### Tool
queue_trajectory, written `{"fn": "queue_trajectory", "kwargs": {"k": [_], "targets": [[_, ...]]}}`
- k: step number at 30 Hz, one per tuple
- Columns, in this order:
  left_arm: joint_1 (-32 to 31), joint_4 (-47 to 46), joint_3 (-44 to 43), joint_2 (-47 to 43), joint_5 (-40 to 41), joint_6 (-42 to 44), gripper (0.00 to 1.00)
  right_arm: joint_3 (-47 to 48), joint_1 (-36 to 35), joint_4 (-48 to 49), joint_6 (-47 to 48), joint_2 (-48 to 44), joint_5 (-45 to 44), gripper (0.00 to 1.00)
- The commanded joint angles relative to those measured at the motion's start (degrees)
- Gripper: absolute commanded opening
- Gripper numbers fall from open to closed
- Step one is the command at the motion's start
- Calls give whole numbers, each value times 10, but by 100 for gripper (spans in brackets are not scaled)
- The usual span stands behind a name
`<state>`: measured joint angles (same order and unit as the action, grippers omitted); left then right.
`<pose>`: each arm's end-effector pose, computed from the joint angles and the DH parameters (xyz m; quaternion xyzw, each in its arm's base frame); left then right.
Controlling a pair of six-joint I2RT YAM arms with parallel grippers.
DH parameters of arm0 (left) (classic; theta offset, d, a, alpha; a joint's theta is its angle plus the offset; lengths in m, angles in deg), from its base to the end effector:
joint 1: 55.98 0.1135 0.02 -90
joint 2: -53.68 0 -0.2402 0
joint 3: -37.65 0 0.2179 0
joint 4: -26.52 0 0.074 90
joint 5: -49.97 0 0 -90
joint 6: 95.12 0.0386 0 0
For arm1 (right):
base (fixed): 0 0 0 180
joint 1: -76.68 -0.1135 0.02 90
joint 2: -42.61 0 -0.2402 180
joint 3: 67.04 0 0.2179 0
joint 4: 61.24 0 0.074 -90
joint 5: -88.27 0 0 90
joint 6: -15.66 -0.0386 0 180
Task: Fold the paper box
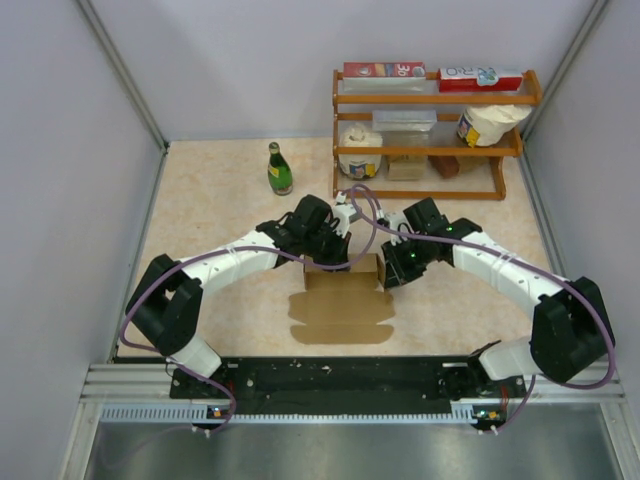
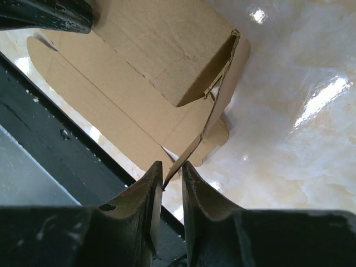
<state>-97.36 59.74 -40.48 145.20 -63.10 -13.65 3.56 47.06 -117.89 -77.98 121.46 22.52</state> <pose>0.2253 -0.2186 0.2236 0.3283 0.8523 -0.3213 0.2500 0.1969 0.1302 0.2190 -0.2590 0.9197 0.2573 0.1449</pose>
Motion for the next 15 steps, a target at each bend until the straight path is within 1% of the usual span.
{"fn": "queue_trajectory", "kwargs": {"k": [1,8,15], "targets": [[-3,-3,-4,-15,4,-2,0,-5,-7,25,4,-10,17,21],[-4,0,-7,-17,6,-3,0,-6,-7,31,7,-8,30,24],[-6,1,-2,-21,9,-3,0,-5,-7,29,12,-21,26,34]]}}
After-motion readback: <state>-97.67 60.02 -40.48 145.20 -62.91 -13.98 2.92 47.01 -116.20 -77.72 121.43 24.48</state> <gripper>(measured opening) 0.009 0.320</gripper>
